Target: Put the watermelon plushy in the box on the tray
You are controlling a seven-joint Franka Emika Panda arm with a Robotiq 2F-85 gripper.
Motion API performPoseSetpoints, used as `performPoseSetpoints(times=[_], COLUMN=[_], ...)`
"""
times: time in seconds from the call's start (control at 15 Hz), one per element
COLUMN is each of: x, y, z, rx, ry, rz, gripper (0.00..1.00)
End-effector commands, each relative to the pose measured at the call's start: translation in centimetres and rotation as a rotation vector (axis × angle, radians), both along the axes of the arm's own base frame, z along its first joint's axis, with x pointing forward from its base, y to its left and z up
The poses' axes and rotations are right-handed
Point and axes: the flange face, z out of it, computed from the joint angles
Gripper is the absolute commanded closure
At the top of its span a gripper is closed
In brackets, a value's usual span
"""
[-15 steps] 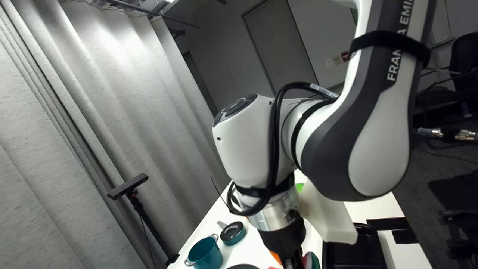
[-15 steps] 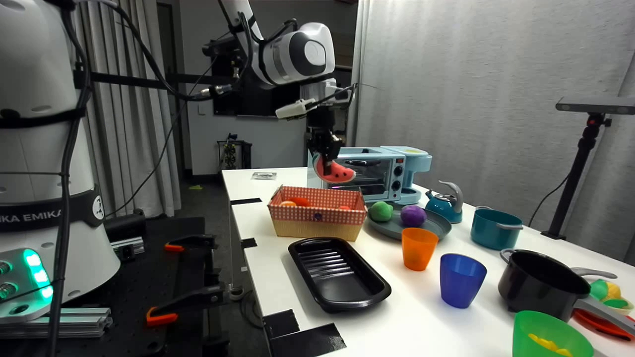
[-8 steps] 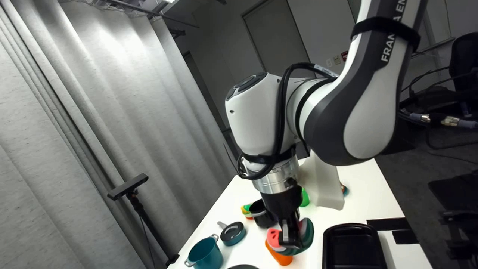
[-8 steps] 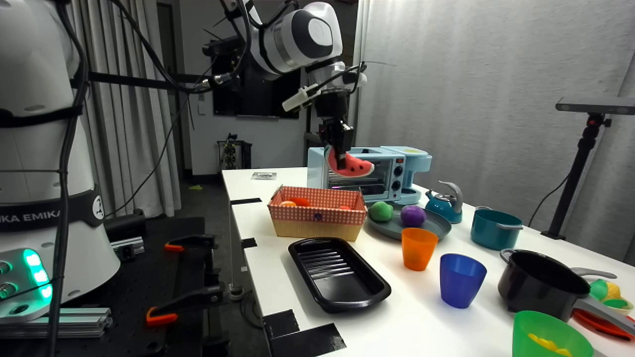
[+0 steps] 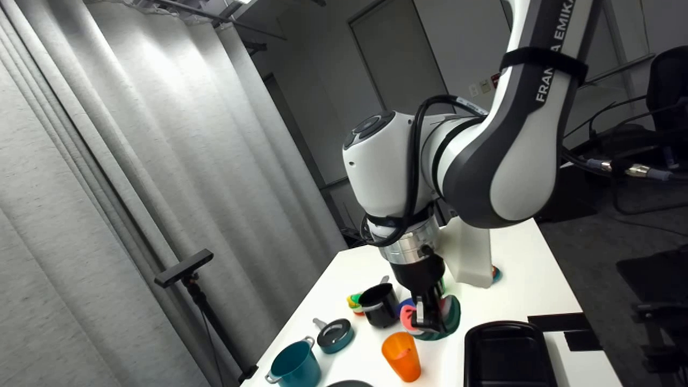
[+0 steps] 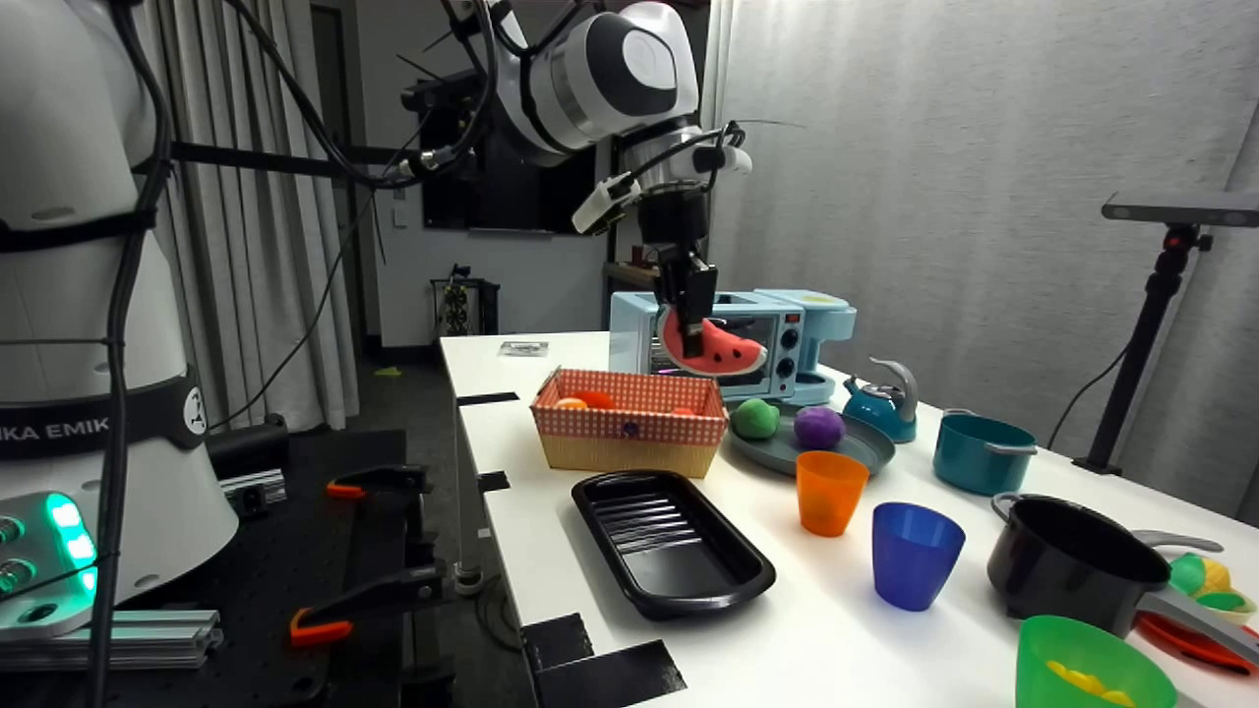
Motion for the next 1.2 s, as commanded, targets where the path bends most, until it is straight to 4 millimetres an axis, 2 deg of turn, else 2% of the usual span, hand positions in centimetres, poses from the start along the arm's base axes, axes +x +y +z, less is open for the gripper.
performPoseSetpoints(times=[0.0, 0.53, 1.13], x=[-0.8, -3.7, -5.1], y=[-1.5, -2.7, -3.0], z=[-0.5, -2.4, -3.9], rx=[-0.02, -0.025, -0.031], ry=[-0.007, 0.038, 0.061], rz=[-0.06, -0.124, -0.166], gripper=[0.97, 0.97, 0.97])
